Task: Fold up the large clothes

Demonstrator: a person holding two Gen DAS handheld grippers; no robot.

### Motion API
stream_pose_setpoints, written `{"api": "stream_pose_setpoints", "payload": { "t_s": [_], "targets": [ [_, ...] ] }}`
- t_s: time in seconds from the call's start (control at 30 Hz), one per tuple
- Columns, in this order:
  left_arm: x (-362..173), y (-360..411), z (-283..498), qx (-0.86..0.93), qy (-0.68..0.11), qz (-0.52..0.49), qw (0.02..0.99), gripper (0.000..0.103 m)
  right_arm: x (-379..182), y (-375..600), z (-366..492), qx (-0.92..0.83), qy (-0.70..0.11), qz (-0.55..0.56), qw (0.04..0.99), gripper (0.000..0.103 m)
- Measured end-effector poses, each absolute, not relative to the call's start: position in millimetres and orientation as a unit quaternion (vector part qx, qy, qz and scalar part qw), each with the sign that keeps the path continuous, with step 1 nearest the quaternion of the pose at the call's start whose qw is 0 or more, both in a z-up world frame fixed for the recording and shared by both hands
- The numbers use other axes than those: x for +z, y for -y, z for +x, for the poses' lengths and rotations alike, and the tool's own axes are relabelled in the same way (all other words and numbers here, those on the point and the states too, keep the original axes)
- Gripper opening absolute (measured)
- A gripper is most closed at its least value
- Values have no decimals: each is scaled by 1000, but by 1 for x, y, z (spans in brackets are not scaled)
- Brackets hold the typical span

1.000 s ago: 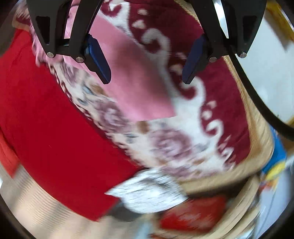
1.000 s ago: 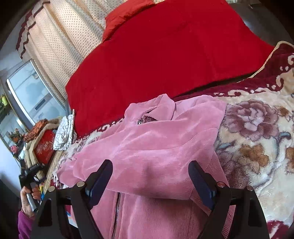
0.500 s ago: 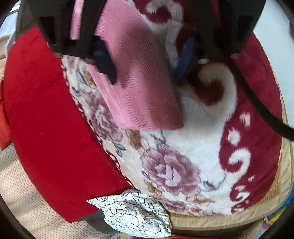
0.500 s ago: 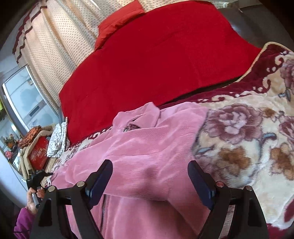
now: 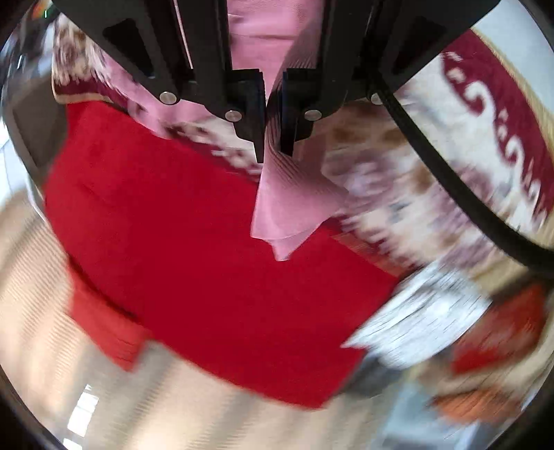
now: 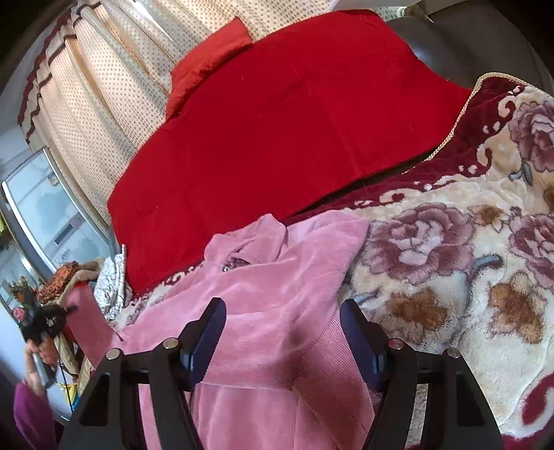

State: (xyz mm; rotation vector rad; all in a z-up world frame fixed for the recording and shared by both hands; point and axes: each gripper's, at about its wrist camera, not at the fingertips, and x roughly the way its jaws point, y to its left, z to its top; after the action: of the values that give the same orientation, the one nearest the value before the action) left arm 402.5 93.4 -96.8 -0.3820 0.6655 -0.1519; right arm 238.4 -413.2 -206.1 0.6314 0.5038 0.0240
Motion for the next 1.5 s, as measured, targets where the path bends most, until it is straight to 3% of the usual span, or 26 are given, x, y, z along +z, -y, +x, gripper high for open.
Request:
{"api": "stream_pose_setpoints", "payload": {
  "t_s": [0.13,0.3,0.37,0.4,0.43,0.47,0.6,1.1,1.33,1.4,1.43,1.5],
  "targets": [
    [-49,5,378,-159,-313,-113,930,6,-202,419,232,14,-234,323,917,71],
    [-43,117,346,-261,-334,-49,905,8,-198,434,222,9,-217,349,912,71],
    [-50,160,332,-311,-355,-18,881,28,-199,441,218,7,-213,360,908,71],
    [-54,180,322,-340,-365,4,867,54,-200,444,217,6,-212,365,906,71],
    [-55,194,311,-356,-358,24,863,70,-200,447,216,6,-212,370,905,71],
    [-55,198,305,-361,-346,35,865,72,-201,450,216,7,-213,375,902,72],
    [-58,194,291,-358,-310,65,878,74,-205,457,217,21,-218,396,892,72],
    [-192,60,365,-102,-417,11,903,74,-211,384,283,88,-302,316,895,72],
    [-234,68,374,-77,-432,38,898,74,-240,349,329,101,-365,300,875,70],
    [-239,72,374,-75,-434,46,897,74,-242,338,330,101,-371,275,881,52],
    [-237,74,372,-77,-427,50,900,74,-239,332,328,96,-369,248,891,29],
    [-233,76,369,-79,-414,57,905,74,-230,325,321,97,-348,224,905,21]
  ]
}}
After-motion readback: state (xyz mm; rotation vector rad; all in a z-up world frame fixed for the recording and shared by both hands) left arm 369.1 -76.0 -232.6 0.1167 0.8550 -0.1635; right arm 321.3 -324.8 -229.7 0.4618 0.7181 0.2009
